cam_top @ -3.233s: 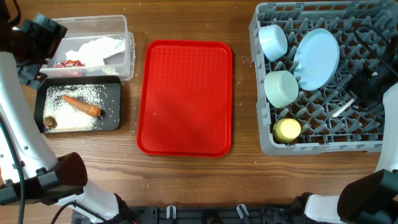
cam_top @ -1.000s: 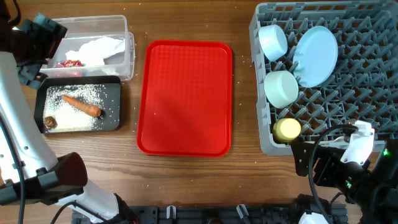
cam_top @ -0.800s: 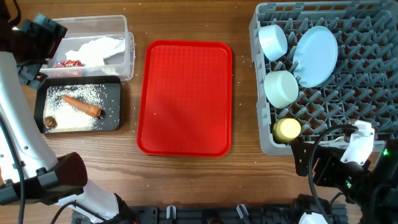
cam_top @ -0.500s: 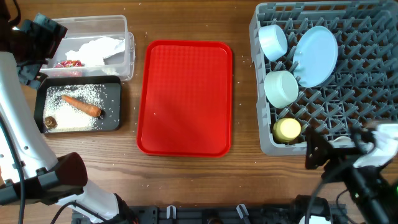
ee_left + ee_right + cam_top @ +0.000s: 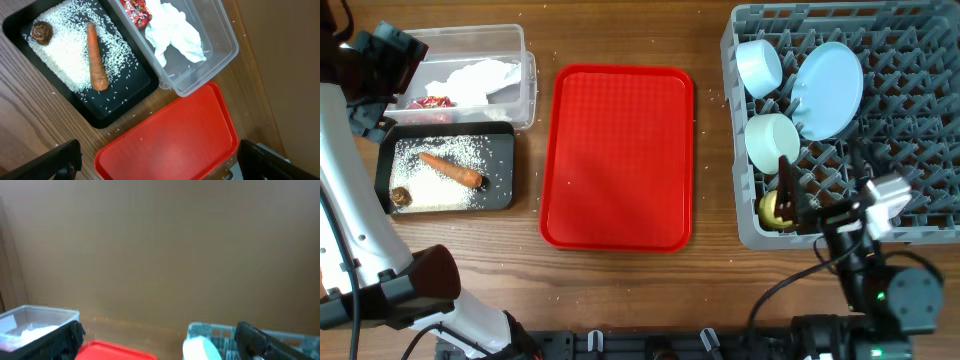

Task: Sort waste into correct bins and load items into the dishwasher rack

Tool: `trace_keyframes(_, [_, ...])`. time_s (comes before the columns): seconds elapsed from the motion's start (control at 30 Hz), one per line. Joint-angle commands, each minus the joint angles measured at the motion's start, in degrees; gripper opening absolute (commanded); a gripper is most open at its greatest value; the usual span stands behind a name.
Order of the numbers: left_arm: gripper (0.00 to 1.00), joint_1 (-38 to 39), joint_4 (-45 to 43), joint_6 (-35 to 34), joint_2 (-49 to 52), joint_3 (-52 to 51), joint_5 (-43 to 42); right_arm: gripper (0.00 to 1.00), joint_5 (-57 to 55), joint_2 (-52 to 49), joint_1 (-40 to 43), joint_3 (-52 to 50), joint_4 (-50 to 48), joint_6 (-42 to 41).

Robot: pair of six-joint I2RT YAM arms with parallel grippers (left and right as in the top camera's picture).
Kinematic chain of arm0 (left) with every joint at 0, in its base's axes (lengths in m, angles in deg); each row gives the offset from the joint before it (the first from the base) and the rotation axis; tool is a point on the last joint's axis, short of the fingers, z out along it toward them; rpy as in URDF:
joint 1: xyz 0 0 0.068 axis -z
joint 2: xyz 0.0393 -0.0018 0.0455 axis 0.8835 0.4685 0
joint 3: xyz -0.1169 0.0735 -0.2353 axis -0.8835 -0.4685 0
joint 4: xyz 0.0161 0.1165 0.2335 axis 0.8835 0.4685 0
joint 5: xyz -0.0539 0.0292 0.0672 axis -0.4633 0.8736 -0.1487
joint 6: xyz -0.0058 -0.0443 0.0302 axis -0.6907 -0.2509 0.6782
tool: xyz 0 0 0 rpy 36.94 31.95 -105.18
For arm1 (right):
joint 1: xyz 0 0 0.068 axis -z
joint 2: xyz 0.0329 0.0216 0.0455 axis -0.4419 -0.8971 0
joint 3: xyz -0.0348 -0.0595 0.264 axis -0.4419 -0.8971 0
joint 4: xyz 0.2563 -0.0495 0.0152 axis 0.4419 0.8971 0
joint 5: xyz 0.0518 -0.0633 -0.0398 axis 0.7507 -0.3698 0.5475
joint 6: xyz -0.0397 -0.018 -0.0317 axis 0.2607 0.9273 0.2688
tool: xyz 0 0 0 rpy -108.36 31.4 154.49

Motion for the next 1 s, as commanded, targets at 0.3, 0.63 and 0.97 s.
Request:
trace_keyframes(0.3, [1.0, -0.17, 0.0, -0.94, 0.11, 0.11, 0.59, 1.0, -1.44, 14.27, -0.26, -20.85, -9.57, 0.35])
trace_keyframes(0.63, [1.0, -0.17, 0.0, -0.94, 0.11, 0.11, 0.59, 1.0, -0.13, 17.75, -0.28, -23.39, 1.38, 0.13])
trace_keyframes(0.97, [1.0, -0.17, 0.0, -0.94, 0.11, 0.11, 0.59, 1.0, -0.35, 17.05, -0.31, -23.34, 6.01, 0.24])
